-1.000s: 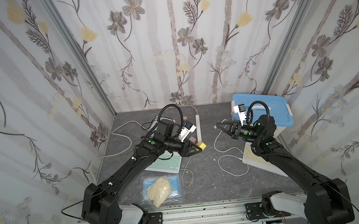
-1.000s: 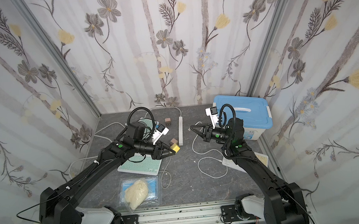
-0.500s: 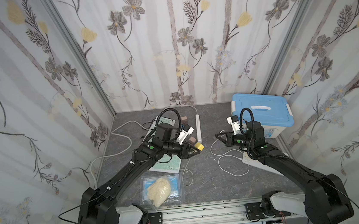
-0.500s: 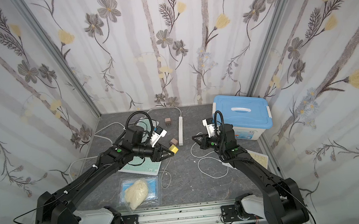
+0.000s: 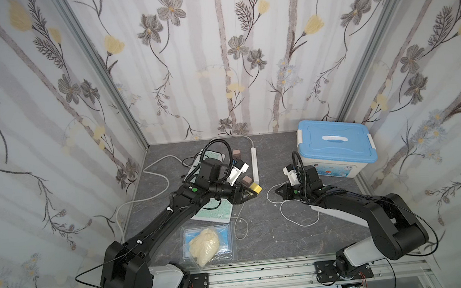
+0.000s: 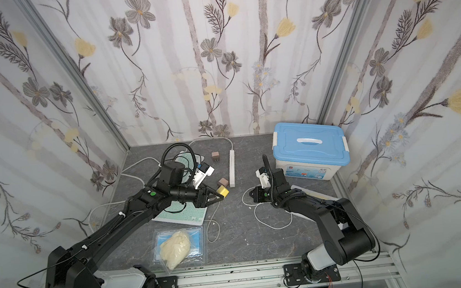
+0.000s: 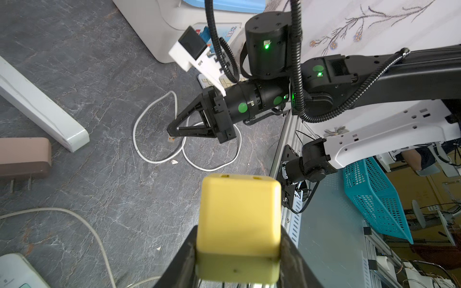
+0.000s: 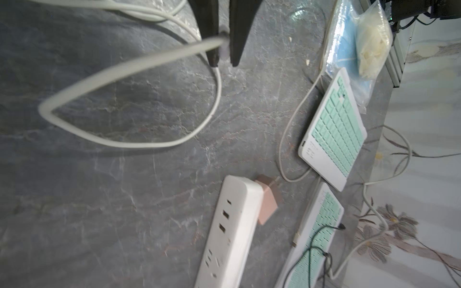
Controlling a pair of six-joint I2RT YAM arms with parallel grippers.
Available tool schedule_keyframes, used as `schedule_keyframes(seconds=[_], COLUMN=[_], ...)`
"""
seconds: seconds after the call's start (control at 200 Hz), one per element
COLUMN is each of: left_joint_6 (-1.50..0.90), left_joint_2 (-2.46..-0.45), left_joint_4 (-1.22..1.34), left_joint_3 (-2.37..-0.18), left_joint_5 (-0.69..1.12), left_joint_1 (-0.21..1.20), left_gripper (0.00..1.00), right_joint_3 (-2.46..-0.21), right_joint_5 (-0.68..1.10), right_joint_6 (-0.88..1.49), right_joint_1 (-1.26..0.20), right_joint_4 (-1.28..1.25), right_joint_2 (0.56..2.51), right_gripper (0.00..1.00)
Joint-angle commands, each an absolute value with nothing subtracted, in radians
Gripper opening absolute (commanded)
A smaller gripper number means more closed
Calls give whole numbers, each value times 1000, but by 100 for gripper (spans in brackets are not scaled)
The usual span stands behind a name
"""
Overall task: Unplug the wireless keyboard
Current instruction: Place the power cord at the center of the board.
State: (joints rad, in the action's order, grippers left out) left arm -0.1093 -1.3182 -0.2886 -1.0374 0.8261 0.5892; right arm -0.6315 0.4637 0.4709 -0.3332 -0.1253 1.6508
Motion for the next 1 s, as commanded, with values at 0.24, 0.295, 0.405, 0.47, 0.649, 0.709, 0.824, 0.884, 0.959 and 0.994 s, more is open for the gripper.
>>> schedule_keyframes(seconds=[0.24,0.295,0.405,0.47,0.649,0.709,0.824,0.884,0.959,0.994], left_joint_6=[-103,-103,-110,-113,-100,-108,-120,-122,-121,-122], left_joint_2=[-1337,-1341,-1353,-1362,-1431,-1470,-1562,-1619,-1689,-1718], left_joint_4=[-271,-268,-255,-251,-286,-278,-278,-285,-268,-251], left_joint_3=[-1042,-1043,-1044,-1046,-1084,-1094,-1139,-1181,-1232,-1250], left_joint_5=[804,803,799,781,628,580,417,334,299,269], left_joint_1=[589,589,589,590,637,664,723,748,769,778], left_gripper=[0,0,0,0,0,0,0,0,0,0], right_joint_3=[-593,-587,-581,-580,-550,-534,-493,-471,-447,-437], right_joint_5=[408,410,409,401,370,358,346,334,314,302], right_joint_6=[465,466,467,466,469,472,485,493,494,491], right_joint_1=[-350,-349,-351,-352,-353,-353,-353,-352,-352,-352], right_joint_4=[-134,-125,-103,-80,-28,-9,13,34,67,87], right_joint_2=[1674,1653,1603,1560,1476,1449,1387,1341,1280,1253], right_gripper=[12,25,37,41,49,52,56,58,60,61])
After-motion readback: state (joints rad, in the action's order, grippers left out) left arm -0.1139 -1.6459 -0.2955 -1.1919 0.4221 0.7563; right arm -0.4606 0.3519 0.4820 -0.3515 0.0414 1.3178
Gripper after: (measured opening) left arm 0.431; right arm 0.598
